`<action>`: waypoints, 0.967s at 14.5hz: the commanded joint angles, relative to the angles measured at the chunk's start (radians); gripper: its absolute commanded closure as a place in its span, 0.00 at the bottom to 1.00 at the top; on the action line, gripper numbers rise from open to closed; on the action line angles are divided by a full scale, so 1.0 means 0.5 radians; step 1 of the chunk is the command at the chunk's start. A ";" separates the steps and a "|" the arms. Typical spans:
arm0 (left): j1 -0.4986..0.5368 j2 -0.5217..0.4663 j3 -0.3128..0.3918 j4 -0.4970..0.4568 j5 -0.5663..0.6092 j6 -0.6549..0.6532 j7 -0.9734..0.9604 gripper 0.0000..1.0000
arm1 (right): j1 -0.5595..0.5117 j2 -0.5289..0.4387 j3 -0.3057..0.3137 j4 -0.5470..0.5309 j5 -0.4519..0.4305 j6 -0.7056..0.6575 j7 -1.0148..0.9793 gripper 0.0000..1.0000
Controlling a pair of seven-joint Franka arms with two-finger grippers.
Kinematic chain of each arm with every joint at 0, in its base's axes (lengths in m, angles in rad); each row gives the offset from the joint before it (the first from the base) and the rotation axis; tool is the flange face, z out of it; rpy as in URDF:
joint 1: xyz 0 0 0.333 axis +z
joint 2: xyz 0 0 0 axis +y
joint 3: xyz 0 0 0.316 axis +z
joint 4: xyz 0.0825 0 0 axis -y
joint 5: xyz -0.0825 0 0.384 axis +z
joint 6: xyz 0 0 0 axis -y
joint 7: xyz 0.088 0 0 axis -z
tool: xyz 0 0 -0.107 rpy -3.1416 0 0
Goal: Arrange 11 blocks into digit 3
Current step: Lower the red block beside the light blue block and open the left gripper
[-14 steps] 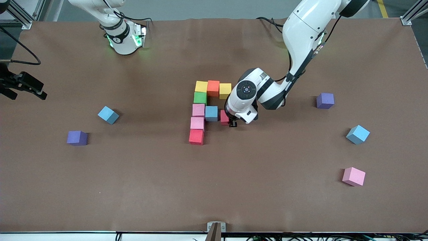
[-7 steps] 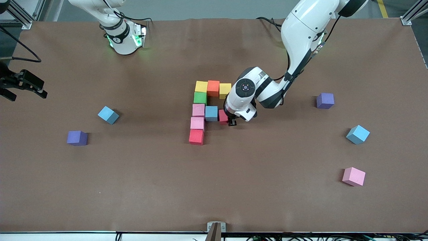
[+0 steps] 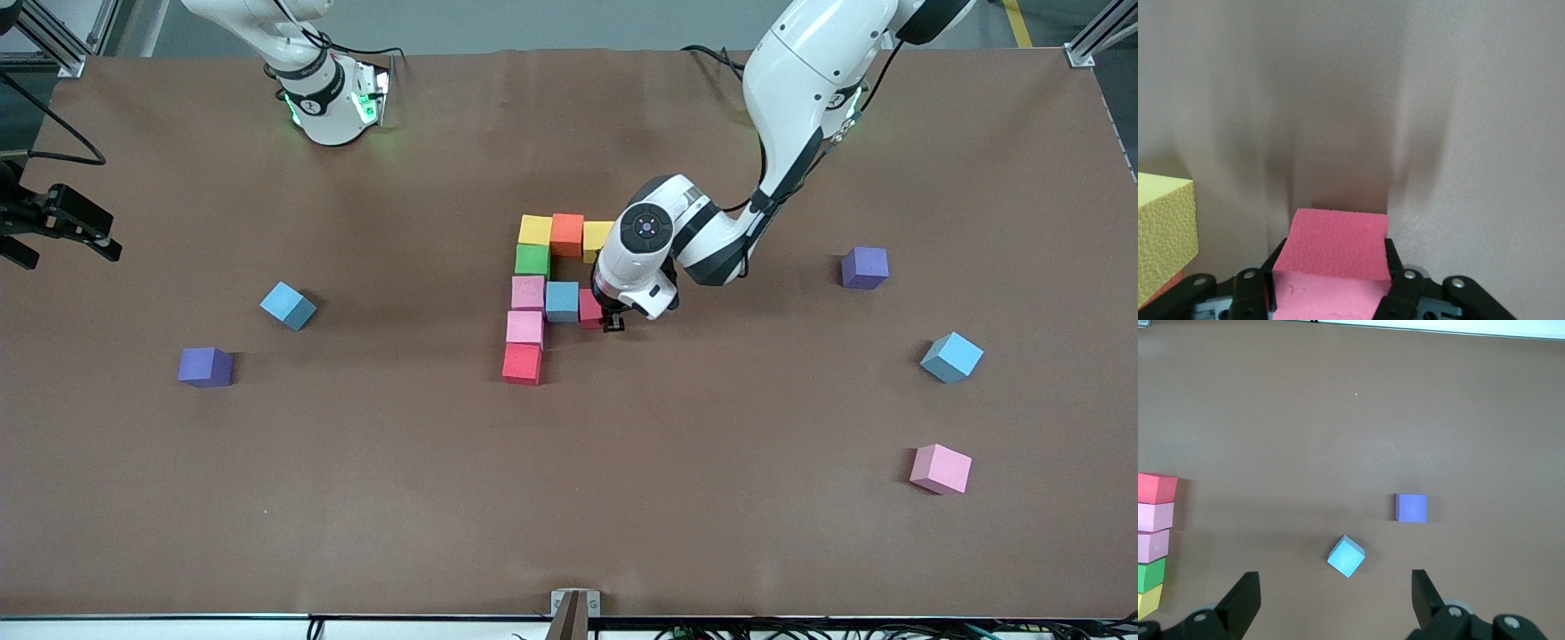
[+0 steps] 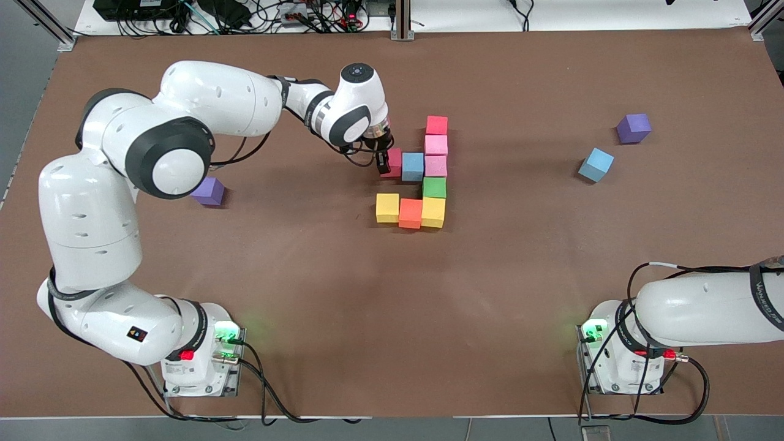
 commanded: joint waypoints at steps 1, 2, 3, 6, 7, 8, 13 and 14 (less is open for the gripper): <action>-0.037 -0.005 0.013 -0.009 0.071 0.026 -0.030 0.10 | 0.003 -0.020 0.005 0.008 -0.022 -0.010 0.107 0.00; -0.049 -0.005 0.013 -0.006 0.101 0.026 -0.024 0.00 | 0.003 -0.023 0.009 0.008 -0.022 -0.013 0.132 0.00; -0.049 -0.008 0.010 -0.003 0.126 0.026 -0.024 0.00 | 0.003 -0.020 0.009 0.008 -0.022 -0.016 0.129 0.00; -0.055 -0.041 0.007 -0.009 0.199 0.008 0.000 0.00 | 0.003 -0.026 0.009 0.008 -0.022 -0.090 0.111 0.00; -0.049 -0.072 0.007 -0.012 0.218 0.002 0.004 0.00 | 0.000 -0.029 0.009 0.008 -0.022 -0.123 0.132 0.00; -0.043 -0.124 0.007 -0.012 0.215 -0.017 0.034 0.00 | -0.006 -0.029 0.006 0.005 -0.022 -0.136 0.135 0.00; 0.055 -0.504 0.004 -0.012 0.215 -0.516 0.386 0.00 | -0.009 -0.035 0.002 -0.017 -0.022 -0.102 0.135 0.00; 0.107 -0.569 0.004 -0.018 0.215 -0.614 0.533 0.00 | -0.009 -0.035 -0.001 -0.020 -0.022 -0.090 0.138 0.00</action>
